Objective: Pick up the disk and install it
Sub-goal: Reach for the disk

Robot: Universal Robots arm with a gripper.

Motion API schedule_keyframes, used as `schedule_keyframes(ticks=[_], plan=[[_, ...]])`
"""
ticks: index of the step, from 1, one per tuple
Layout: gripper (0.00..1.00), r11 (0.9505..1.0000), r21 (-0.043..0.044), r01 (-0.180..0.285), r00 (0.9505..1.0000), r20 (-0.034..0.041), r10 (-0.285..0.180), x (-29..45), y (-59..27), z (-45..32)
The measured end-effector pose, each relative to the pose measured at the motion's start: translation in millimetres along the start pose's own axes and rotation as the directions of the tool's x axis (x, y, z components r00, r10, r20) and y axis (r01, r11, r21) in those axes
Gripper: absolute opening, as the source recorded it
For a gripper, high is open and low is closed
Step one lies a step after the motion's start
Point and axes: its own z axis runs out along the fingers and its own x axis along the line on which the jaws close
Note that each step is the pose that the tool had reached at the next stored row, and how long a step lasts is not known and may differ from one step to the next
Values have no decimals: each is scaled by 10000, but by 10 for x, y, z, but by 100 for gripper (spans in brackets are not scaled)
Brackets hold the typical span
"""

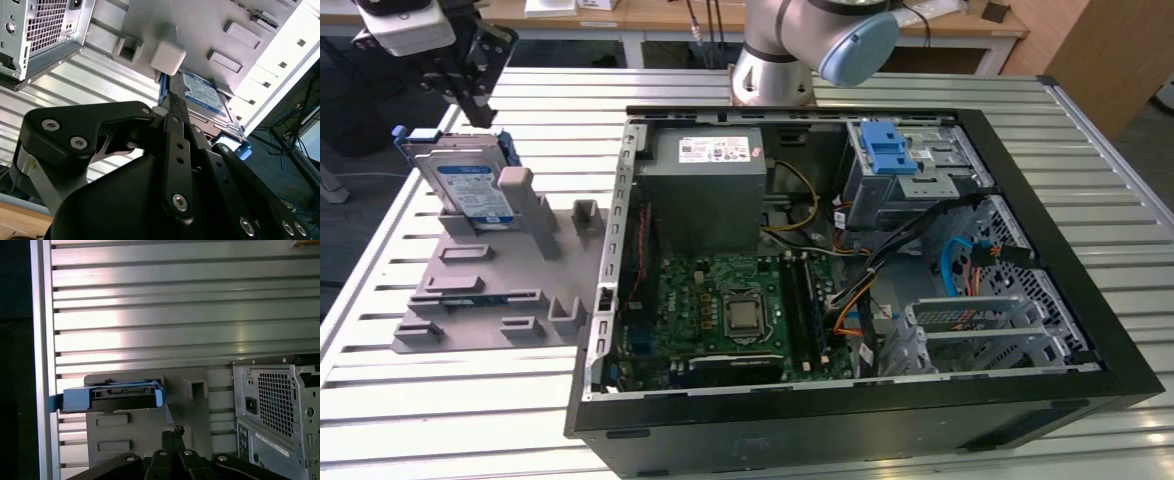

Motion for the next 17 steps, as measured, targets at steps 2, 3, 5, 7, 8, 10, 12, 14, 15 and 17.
schedule_keyframes(ticks=[2, 3, 5, 7, 8, 10, 12, 14, 15, 17], plan=[[11, 10000, 0, 0, 10000, -1, 0, 27, 4, 1], [11, 10000, 0, 0, 10000, -1, 0, 41, 6, 2], [11, 10000, 0, 0, 10000, -1, 0, 68, 9, 4], [11, 10000, 0, 0, 10000, -1, 0, 97, 13, 6], [11, 10000, 0, 0, 10000, -1, 0, 111, 14, 7], [11, 10000, 0, 0, 10000, -1, 0, 140, 19, 8], [11, 10000, 0, 0, 10000, 0, 0, 168, 24, 10], [11, 10000, 0, -1, 10000, -1, 1, 194, 32, 12], [11, 10000, 0, -1, 10000, -1, 1, 206, 36, 12], [11, 10000, -1, 0, 10000, 0, 0, 231, 47, 14]])
